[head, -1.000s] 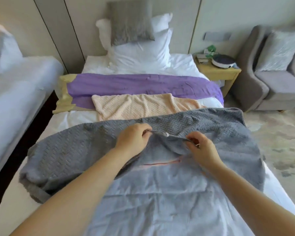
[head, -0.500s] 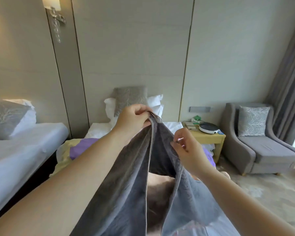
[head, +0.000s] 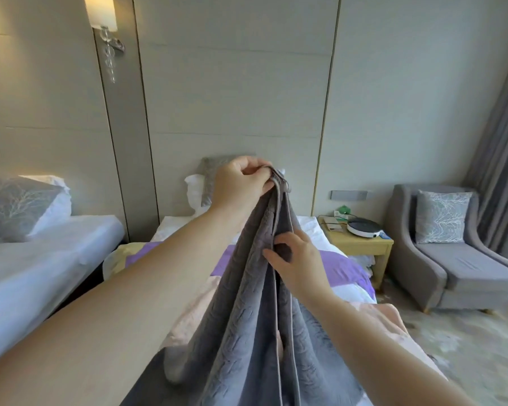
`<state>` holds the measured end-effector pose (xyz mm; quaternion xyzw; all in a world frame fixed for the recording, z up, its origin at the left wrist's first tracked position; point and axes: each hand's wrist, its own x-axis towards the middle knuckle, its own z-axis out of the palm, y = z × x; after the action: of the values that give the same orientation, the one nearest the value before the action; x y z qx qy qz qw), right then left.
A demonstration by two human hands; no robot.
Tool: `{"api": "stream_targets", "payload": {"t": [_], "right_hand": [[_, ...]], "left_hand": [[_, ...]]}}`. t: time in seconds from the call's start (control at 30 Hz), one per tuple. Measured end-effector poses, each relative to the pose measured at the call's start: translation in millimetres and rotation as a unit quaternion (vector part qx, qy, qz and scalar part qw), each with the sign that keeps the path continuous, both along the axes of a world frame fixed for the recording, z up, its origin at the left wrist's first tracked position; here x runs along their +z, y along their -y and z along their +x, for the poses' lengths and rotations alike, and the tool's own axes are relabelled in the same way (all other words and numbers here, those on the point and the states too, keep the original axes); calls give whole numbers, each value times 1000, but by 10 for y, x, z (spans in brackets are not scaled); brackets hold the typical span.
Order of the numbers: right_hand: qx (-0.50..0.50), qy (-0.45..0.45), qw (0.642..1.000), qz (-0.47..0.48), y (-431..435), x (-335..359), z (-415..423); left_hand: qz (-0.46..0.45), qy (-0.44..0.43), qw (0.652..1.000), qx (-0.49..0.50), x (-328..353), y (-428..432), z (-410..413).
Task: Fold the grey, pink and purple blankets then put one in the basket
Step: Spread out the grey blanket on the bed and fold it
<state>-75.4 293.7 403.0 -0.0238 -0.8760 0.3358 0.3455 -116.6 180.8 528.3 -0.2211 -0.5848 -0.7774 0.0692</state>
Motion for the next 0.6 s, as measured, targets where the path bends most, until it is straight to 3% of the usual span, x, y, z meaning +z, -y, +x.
{"api": "stream_targets", "payload": {"t": [0.13, 0.37, 0.43, 0.53, 0.6], "right_hand": [[-2, 27, 999, 26, -2, -97, 20], [6, 1, 999, -54, -148, -55, 153], [38, -3, 987, -157, -192, 71, 176], [137, -36, 927, -346, -244, 379, 202], [184, -26, 907, -378, -280, 543, 191]], "left_hand": [[15, -3, 1000, 27, 17, 67, -80], [-4, 6, 998, 57, 72, 243, -314], [16, 15, 997, 69, 119, 274, -370], [49, 36, 995, 77, 147, 389, -479], [14, 60, 996, 66, 110, 440, -530]]}}
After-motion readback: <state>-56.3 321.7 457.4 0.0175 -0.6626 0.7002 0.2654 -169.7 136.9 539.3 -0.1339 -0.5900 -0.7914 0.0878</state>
